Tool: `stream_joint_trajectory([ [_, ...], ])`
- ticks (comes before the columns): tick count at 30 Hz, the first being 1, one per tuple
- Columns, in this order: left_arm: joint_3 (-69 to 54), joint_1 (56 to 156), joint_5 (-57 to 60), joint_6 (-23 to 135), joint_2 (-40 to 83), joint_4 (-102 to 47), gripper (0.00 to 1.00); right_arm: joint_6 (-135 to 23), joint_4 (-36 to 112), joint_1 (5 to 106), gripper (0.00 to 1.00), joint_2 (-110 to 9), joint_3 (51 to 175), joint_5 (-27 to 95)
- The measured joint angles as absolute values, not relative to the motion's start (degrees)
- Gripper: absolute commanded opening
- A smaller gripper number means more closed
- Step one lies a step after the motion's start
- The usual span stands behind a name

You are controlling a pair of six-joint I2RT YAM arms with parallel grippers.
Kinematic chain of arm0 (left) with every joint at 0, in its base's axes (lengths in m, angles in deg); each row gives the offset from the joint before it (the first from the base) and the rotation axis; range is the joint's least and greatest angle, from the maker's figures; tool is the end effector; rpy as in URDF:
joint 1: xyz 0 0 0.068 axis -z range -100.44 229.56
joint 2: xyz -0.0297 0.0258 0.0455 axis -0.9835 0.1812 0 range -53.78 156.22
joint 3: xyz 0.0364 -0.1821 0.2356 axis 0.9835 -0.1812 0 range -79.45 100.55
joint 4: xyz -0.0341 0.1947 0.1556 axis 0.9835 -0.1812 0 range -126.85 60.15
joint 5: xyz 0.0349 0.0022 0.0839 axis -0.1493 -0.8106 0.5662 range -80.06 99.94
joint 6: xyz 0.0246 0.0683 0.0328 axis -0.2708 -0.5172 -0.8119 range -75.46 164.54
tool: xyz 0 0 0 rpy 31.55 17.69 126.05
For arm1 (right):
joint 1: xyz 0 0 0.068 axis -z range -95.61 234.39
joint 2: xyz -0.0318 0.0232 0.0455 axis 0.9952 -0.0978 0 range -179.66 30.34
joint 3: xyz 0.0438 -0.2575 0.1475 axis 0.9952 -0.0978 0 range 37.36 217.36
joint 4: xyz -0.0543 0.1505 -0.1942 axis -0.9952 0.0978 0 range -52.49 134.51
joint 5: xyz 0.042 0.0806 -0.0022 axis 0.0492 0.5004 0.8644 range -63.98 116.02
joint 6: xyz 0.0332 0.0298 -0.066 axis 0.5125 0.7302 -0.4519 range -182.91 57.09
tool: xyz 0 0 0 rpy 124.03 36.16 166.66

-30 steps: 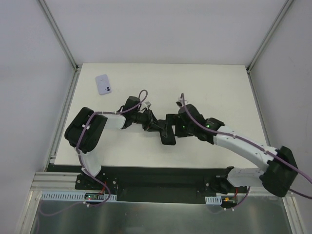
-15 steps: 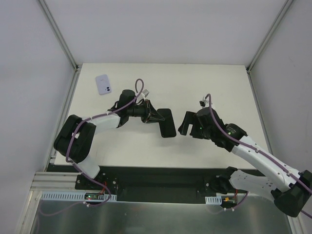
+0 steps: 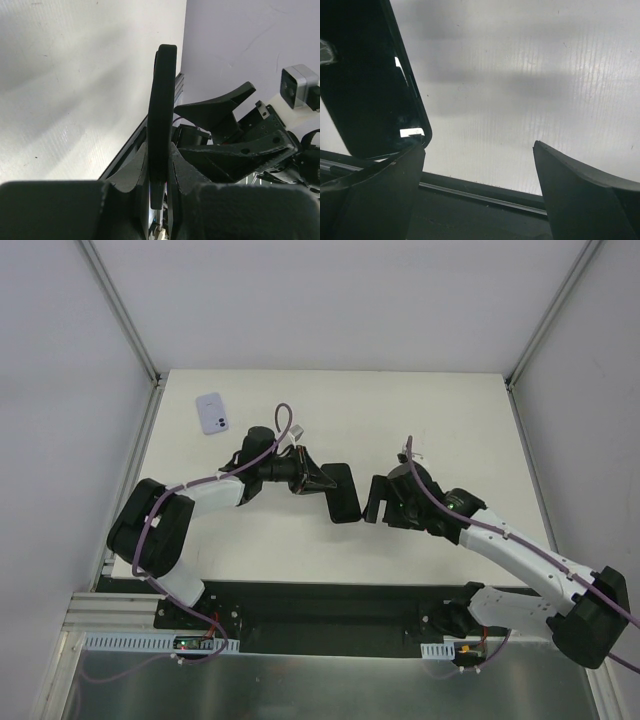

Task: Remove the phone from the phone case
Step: Pick up the phone at the center of the board, then remove the phone case from the phone.

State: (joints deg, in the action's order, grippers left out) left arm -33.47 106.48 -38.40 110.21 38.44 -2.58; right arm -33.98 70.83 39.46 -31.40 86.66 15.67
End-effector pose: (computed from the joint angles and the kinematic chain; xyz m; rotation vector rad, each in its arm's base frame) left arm 0.2888 -0.2041 0.2386 -0.0640 2.2711 -1.7870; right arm 0.1662 0.1483 0.2774 -0.2455 2.3788 0.4108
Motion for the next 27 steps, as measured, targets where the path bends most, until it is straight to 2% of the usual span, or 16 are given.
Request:
stream_joint_trajectory([
  [13, -33.5, 106.5, -37.8, 110.6, 37.9, -1.9, 0.00, -34.2, 70.4, 39.4, 0.91, -34.4, 86.7, 15.4],
  [27, -33.5, 106.5, -37.9, 111.3, 36.9, -1.6, 0.00, -34.2, 70.3, 38.8, 0.91, -31.7, 86.6, 14.2],
])
